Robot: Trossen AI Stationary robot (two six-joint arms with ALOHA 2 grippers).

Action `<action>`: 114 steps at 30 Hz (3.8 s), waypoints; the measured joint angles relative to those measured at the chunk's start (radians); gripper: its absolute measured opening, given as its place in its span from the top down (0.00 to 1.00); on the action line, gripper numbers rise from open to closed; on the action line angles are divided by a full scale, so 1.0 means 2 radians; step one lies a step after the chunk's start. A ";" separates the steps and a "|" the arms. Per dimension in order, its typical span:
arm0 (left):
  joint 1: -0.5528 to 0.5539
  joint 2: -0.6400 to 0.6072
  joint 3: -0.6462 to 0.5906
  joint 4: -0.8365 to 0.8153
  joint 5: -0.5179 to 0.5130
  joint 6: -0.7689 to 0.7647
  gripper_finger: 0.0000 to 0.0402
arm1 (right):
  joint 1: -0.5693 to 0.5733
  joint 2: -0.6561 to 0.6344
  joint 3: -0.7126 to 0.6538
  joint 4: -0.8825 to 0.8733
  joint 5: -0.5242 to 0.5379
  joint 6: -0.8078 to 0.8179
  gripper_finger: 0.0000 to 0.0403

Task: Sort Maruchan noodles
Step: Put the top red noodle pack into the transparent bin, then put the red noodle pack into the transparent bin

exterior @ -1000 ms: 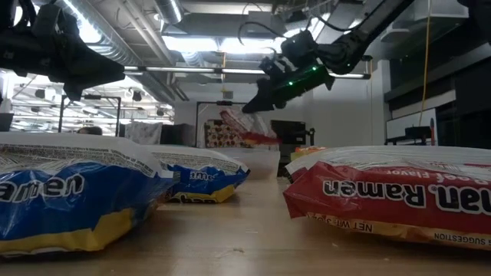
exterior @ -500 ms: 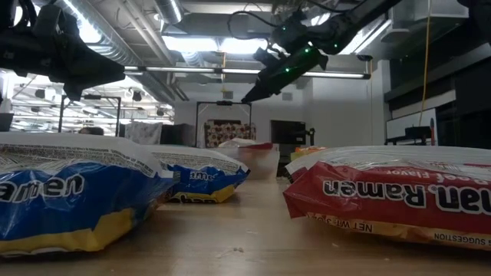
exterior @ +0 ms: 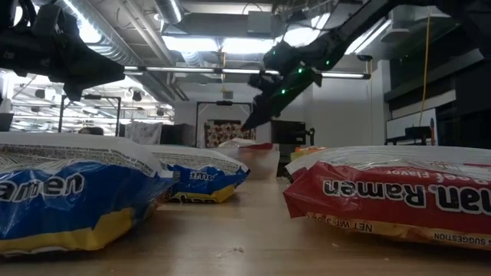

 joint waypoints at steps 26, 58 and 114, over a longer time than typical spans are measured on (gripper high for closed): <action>0.000 0.000 0.000 0.000 0.002 -0.001 0.78 | 0.000 -0.045 0.075 -0.164 0.023 0.017 0.67; 0.000 0.000 0.000 0.000 0.025 0.002 0.78 | 0.530 -0.184 -0.159 -0.214 0.099 0.525 0.67; 0.000 0.000 0.000 0.001 0.026 -0.022 0.78 | 0.618 -0.024 -0.156 -0.112 0.334 0.572 0.99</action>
